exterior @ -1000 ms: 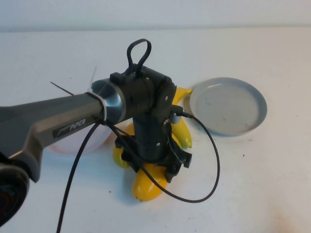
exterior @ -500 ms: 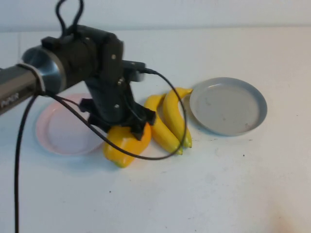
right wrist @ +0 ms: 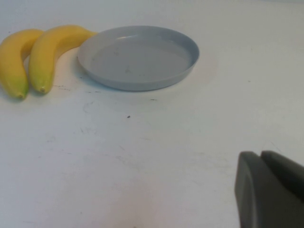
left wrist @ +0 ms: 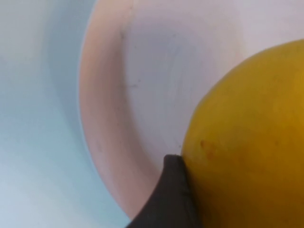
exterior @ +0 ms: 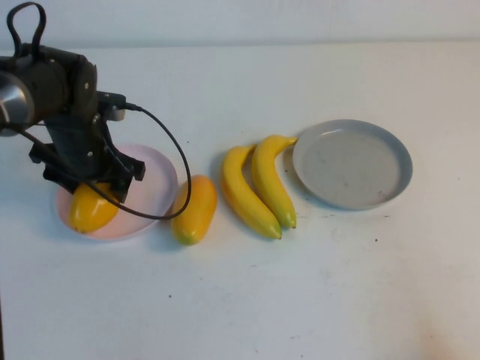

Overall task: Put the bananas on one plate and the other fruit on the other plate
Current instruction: Put one type of fruit in the left plate

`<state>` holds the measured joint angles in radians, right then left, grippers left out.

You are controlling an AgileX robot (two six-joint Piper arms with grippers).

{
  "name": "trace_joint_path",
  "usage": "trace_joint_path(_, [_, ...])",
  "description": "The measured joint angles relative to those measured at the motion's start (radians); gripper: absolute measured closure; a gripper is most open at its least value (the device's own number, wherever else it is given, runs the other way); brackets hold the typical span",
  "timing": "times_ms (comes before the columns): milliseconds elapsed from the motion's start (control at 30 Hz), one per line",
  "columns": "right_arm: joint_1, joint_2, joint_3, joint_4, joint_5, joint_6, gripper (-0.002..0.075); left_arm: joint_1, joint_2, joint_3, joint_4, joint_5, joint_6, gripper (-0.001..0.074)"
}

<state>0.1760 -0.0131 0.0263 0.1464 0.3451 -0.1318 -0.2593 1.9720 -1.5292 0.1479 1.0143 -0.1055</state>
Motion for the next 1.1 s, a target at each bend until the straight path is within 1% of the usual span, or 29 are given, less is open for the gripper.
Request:
trace_joint_path(100, [0.000,0.000,0.000,0.000,0.000,0.000,0.0741,0.000,0.000,0.000,0.000,-0.012,0.004,0.0143])
trace_joint_path(167, [0.000,0.000,0.000,0.000,0.000,0.000,0.0741,0.000,0.000,0.000,0.000,-0.019,0.004,0.0088])
trace_joint_path(233, [0.000,0.000,0.000,0.000,0.000,0.000,0.0741,0.000,0.000,0.000,0.001,-0.021,0.004,0.0068])
trace_joint_path(400, [0.000,0.000,0.000,0.000,0.000,0.000,0.0741,0.000,-0.017,0.000,0.002,-0.011,-0.022,0.0066])
trace_joint_path(500, [0.000,0.000,0.000,0.000,0.000,0.000,0.0741,-0.026,-0.050,-0.021,0.009,0.017,-0.043,0.0066])
trace_joint_path(633, [0.000,0.000,0.000,0.000,0.000,0.000,0.0741,-0.122,-0.084,-0.087,0.004,0.026,-0.115,0.0066])
trace_joint_path(767, [0.000,0.000,0.000,0.000,0.000,0.000,0.0741,-0.235,-0.073,-0.152,-0.034,0.029,-0.132,0.0066])
trace_joint_path(867, [0.000,0.000,0.000,0.000,0.000,0.000,0.0741,-0.286,-0.046,-0.184,-0.087,0.038,-0.134,0.0066])
trace_joint_path(1000, [0.000,0.000,0.000,0.000,0.000,0.000,0.0742,-0.295,0.001,-0.192,-0.140,0.084,-0.151,0.0066])
trace_joint_path(1100, [0.000,0.000,0.000,0.000,0.000,0.000,0.0742,-0.295,0.031,-0.192,-0.138,0.112,-0.180,0.0066])
